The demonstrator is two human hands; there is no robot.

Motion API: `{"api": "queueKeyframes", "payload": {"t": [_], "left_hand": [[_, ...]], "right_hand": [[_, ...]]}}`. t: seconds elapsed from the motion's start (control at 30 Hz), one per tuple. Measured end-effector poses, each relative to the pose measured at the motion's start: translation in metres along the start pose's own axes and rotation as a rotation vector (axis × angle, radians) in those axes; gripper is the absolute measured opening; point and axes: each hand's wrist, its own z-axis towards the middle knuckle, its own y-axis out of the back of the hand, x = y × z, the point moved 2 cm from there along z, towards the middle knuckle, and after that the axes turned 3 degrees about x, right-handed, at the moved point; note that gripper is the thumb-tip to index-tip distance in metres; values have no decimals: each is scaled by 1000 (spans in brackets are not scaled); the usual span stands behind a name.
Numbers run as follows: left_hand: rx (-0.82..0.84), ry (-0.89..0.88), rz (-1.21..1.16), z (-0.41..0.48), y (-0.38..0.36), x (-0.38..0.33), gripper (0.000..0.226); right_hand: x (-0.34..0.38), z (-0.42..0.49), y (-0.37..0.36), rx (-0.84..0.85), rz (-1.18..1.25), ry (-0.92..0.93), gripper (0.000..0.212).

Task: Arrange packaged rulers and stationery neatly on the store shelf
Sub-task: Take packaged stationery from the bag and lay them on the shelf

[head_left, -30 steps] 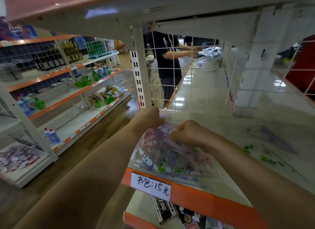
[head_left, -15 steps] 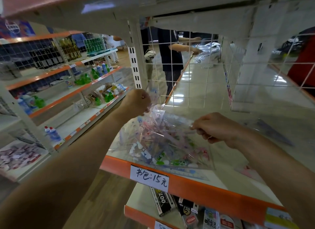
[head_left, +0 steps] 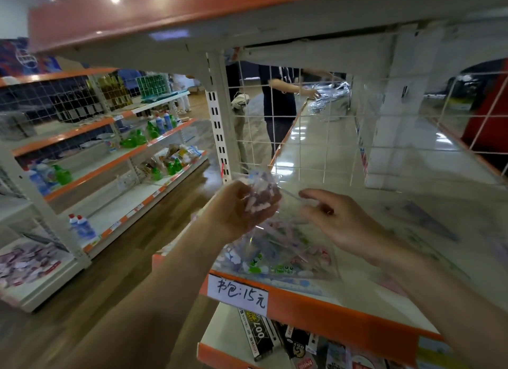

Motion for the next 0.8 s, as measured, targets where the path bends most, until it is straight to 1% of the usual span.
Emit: {"api": "queueKeyframes", "payload": {"t": [0.1, 0.2, 0.3, 0.37, 0.4, 0.47, 0.53, 0.6, 0.7, 0.8], "left_hand": [[71, 46, -71, -1, -18, 13, 24], [125, 29, -31, 3, -37, 28, 12], [200, 37, 32, 10, -59, 42, 28], [235, 55, 46, 16, -73, 50, 25], [259, 65, 51, 19, -83, 55, 22], [309, 91, 64, 25, -102, 64, 19], [350, 113, 89, 31, -121, 74, 18], [378, 144, 118, 34, -143, 86, 21], [385, 191, 146, 36, -173, 105, 16], [390, 268, 210, 35, -200, 128, 17]], "right_hand": [[-9, -13, 15, -58, -60, 18, 41], [-20, -25, 32, -110, -107, 3, 38], [-33, -37, 51, -210, -159, -37, 35], [-38, -47, 61, -279, -155, -78, 37], [-41, -54, 67, -321, -200, -93, 38], [-43, -67, 80, -384, -414, -100, 39], [-45, -80, 94, -402, -604, -112, 37], [-49, -96, 109, -432, -729, -162, 32], [-58, -120, 127, -485, -823, -269, 29], [-65, -150, 142, -535, -800, -361, 28]]}}
